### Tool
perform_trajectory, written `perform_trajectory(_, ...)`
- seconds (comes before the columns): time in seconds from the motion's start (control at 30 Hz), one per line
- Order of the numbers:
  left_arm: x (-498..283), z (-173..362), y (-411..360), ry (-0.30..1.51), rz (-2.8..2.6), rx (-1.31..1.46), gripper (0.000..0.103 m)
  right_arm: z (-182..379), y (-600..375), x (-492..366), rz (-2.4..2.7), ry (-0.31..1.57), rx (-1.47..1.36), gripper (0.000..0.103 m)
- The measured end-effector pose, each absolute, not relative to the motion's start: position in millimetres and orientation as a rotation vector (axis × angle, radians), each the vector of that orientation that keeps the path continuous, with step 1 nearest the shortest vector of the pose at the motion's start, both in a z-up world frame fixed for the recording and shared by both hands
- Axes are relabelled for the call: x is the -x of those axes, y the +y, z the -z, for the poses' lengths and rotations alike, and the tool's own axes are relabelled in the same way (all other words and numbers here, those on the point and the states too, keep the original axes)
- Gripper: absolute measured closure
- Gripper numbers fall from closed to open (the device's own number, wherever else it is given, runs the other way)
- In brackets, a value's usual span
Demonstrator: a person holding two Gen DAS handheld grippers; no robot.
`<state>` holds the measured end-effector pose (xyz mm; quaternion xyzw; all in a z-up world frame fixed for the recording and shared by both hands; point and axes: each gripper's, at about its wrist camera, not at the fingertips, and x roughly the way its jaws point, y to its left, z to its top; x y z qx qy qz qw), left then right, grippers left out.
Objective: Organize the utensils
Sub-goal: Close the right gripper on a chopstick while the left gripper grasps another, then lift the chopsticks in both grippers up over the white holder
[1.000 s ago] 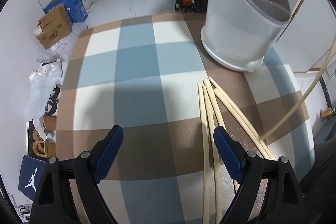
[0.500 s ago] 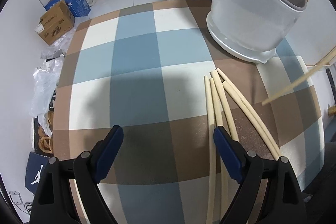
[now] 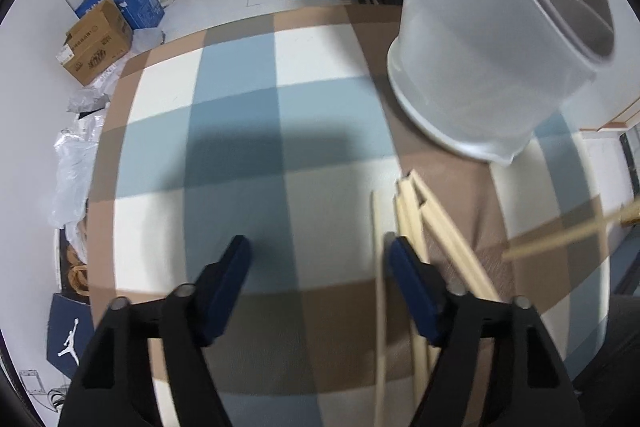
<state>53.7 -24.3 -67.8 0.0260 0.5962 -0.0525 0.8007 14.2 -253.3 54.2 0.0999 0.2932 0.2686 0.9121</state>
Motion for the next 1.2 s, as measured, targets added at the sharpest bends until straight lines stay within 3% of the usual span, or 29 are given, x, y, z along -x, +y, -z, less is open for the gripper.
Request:
perform_trajectory(0.13,-59.8,67.2,-32.4,1.272,0.134,-0.049,0.053,-55.2,-256.2,-13.1,-0.552,0.599,-0.215,0.098)
perform_trajectory(0.23,-58.3,65.7,-31.4,1.253,0.150,-0.018,0.077,-55.6,-260.4,-14.3,-0.547,0.600,-0.231,0.098)
perform_trajectory(0.3,-57.5,65.3,-31.3,1.236,0.162,-0.009,0.102,-55.7,-262.9,-15.6,-0.544,0.601,-0.238,0.098)
perform_trajectory(0.5,-50.9,56.0,-19.6,1.163,0.130,0.077,0.103,-55.7,-262.7,-15.1,-0.540,0.605,-0.230,0.098)
perform_trajectory(0.93,-7.6,-29.1,-16.0,0.850,0.156,0.171,0.103,-62.7,-253.0,-11.2,-0.541,0.590,-0.186,0.098)
perform_trajectory(1.2,-8.9,-45.0,-10.6,0.760,0.211,0.165,0.103,-81.2,-243.1,-6.8,-0.547,0.574,-0.138,0.098)
